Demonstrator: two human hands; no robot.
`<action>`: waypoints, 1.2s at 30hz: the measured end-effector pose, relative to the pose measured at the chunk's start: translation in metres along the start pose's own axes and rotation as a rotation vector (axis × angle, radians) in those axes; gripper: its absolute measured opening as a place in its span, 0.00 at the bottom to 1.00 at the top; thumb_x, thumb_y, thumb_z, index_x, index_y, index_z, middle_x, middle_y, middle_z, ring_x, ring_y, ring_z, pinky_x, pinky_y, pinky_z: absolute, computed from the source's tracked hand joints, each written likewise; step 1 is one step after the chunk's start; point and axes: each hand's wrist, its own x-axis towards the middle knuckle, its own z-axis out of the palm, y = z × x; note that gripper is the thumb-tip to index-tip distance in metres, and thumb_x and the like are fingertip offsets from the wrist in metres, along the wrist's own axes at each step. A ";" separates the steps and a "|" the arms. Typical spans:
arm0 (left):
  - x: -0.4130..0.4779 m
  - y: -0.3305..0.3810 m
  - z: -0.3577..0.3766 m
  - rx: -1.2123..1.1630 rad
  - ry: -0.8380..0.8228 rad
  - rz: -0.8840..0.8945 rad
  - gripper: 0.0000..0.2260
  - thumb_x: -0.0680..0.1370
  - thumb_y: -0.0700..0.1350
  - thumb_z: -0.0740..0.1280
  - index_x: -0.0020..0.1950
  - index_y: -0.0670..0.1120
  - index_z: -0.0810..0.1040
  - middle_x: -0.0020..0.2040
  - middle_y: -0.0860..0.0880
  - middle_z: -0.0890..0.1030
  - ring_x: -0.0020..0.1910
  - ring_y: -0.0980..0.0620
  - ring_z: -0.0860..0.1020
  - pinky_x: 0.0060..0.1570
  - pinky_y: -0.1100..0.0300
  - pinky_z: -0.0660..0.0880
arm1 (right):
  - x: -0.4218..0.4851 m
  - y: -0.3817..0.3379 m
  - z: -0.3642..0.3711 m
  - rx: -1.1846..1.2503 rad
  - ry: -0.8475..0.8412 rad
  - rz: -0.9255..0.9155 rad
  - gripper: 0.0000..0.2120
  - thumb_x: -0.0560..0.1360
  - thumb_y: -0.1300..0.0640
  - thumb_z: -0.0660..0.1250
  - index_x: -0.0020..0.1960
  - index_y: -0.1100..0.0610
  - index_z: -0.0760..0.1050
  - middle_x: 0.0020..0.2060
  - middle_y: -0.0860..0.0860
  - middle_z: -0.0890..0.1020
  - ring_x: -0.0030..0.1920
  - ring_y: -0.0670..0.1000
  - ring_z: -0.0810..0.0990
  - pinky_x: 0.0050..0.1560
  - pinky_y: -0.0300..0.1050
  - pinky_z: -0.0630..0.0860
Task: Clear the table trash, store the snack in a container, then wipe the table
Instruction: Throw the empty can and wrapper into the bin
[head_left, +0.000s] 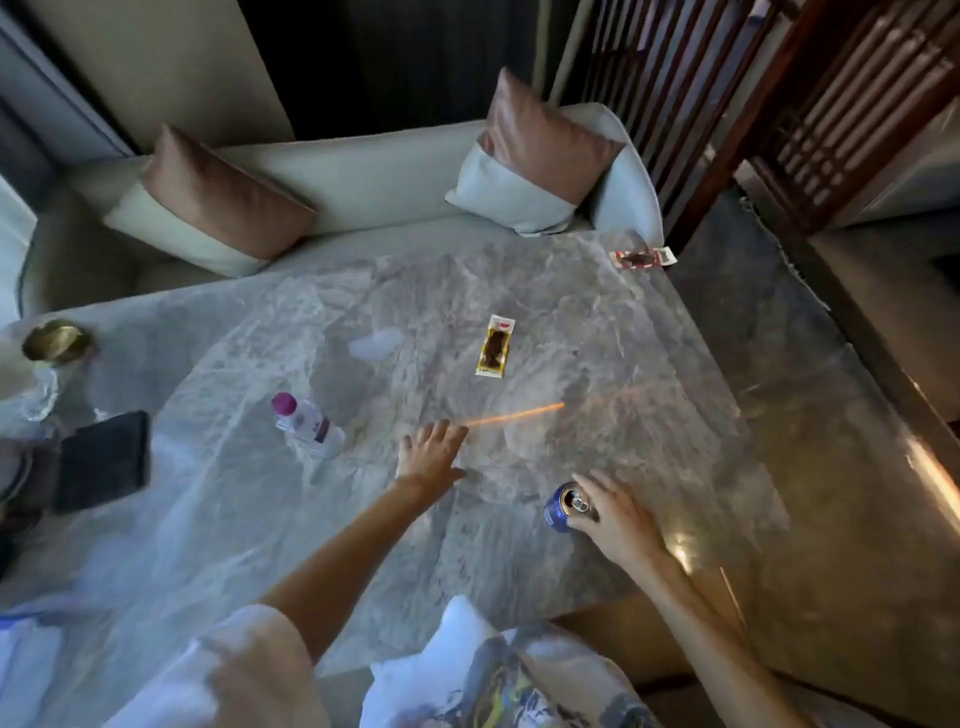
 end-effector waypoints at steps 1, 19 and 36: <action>0.005 0.002 0.003 0.005 -0.052 -0.037 0.33 0.76 0.55 0.67 0.78 0.54 0.55 0.78 0.47 0.56 0.78 0.45 0.56 0.72 0.37 0.59 | 0.004 0.002 0.001 -0.008 -0.054 -0.014 0.34 0.71 0.45 0.70 0.74 0.44 0.62 0.76 0.47 0.63 0.72 0.55 0.67 0.68 0.49 0.66; -0.010 -0.019 0.025 -0.389 0.122 -0.165 0.30 0.73 0.48 0.72 0.73 0.51 0.67 0.71 0.46 0.68 0.68 0.42 0.69 0.64 0.46 0.73 | 0.040 -0.010 -0.009 0.219 -0.096 -0.153 0.30 0.70 0.57 0.74 0.70 0.51 0.70 0.65 0.47 0.75 0.63 0.49 0.76 0.63 0.42 0.71; -0.375 -0.187 0.130 -1.518 1.122 -1.055 0.16 0.71 0.38 0.75 0.53 0.52 0.76 0.49 0.50 0.77 0.44 0.52 0.78 0.42 0.53 0.79 | -0.024 -0.281 0.109 0.948 -0.900 0.001 0.20 0.75 0.64 0.67 0.66 0.60 0.72 0.62 0.57 0.78 0.56 0.58 0.79 0.54 0.53 0.81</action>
